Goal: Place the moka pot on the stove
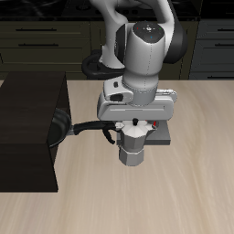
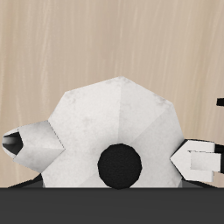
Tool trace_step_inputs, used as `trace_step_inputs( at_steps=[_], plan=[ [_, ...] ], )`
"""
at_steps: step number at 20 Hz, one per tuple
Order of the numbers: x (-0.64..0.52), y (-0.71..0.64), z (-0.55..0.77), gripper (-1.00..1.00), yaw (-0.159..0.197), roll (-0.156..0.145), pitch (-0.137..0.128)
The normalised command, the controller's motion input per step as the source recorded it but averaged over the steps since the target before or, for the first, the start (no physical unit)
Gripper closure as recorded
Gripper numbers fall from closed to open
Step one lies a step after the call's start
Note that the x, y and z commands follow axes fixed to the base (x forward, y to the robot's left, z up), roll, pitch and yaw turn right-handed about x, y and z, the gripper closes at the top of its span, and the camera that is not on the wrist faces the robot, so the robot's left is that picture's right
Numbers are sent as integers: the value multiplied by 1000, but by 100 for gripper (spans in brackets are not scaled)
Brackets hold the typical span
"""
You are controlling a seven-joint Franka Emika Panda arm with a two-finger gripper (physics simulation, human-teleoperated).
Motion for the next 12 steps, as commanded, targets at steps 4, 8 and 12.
trace_step_inputs(
  at_steps=[4,8,12],
  plan=[
    [-322,191,163,100,-6,37,-16],
    [-339,157,117,100,-35,38,-4],
    [-317,259,25,100,-12,55,2]
  ],
)
